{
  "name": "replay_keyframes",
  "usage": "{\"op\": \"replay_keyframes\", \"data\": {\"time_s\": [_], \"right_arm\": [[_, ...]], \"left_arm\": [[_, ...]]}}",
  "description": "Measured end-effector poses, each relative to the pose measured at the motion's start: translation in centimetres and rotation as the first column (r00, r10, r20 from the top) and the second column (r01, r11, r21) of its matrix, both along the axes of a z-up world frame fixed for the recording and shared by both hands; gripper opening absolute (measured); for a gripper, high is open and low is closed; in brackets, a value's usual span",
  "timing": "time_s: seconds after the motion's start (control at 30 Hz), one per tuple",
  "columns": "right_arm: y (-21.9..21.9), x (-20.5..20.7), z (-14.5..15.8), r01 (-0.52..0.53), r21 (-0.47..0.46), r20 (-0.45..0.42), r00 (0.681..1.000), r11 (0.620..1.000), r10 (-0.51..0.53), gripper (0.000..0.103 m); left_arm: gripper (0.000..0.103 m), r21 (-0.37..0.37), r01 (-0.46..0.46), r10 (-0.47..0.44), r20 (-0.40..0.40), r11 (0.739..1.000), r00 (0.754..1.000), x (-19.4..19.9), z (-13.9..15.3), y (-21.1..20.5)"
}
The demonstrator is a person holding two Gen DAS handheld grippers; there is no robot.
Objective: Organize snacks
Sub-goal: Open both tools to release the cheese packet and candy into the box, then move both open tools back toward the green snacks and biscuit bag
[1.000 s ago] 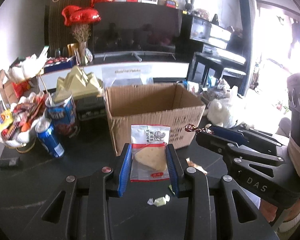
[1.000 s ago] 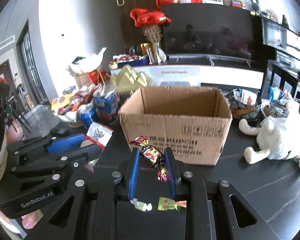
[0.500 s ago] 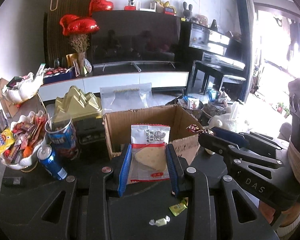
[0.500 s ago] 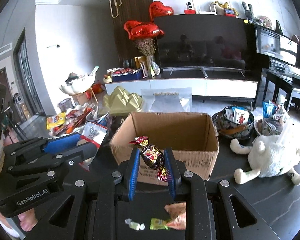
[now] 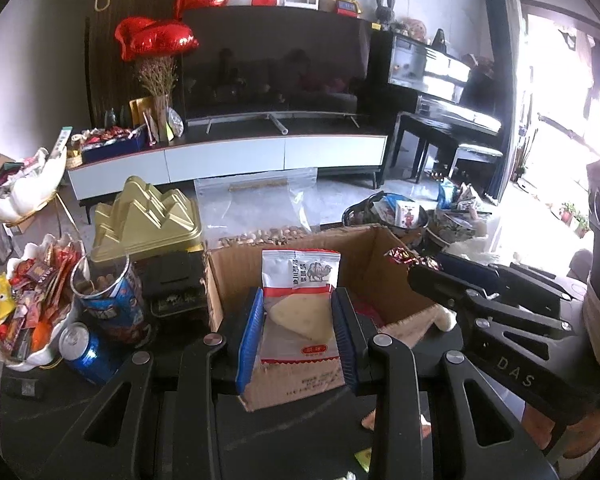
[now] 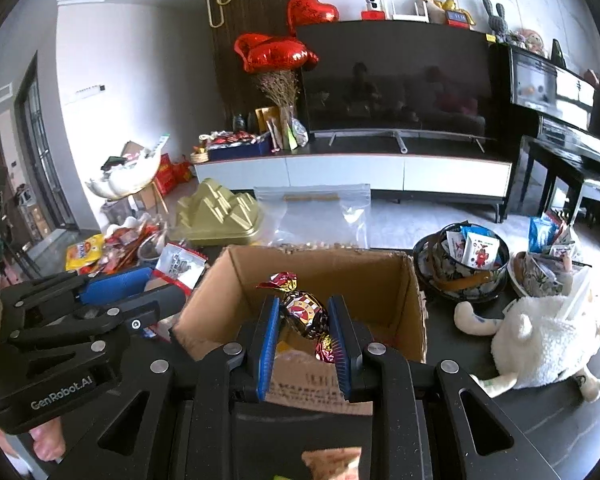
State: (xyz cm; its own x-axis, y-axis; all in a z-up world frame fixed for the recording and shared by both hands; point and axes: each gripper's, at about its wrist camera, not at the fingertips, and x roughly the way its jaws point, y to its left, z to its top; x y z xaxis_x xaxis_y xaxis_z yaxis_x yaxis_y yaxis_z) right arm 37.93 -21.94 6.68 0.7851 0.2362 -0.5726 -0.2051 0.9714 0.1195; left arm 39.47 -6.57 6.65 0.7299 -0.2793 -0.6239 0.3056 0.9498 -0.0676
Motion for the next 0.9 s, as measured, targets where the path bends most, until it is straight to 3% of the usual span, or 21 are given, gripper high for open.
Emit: {"op": "replay_keyframes", "data": {"time_s": [0.2, 0.27, 0.3, 0.47, 0.9], "right_arm": [[-0.4, 2.5, -1.0, 0.018, -0.008, -0.02, 1.0, 1.0, -0.018, 0.026], [-0.7, 3.1, -1.3, 0.036, -0.01, -0.028, 0.999, 0.999, -0.036, 0.032], [-0.9, 3.3, -1.4, 0.047, -0.008, -0.034, 0.998, 0.999, -0.047, 0.044], [-1.6, 2.5, -1.9, 0.087, -0.018, -0.031, 0.996, 0.996, -0.087, 0.049], [-1.0, -5.1, -2.3, 0.066, 0.003, -0.013, 0.998, 0.998, -0.066, 0.049]], "left_arm": [[0.036, 0.023, 0.001, 0.0, -0.019, 1.0, 1.0, 2.8, -1.1, -0.7], [0.054, 0.06, -0.02, 0.021, -0.012, 0.998, 1.0, 3.0, -1.4, -0.9], [0.065, 0.066, -0.027, 0.028, 0.0, 0.997, 1.0, 2.9, -1.4, -0.9], [0.066, 0.096, -0.06, 0.057, 0.029, 0.994, 0.998, 1.1, -1.5, -0.8], [0.066, 0.056, -0.041, 0.039, 0.044, 0.998, 0.998, -6.2, -1.2, -0.1]]}}
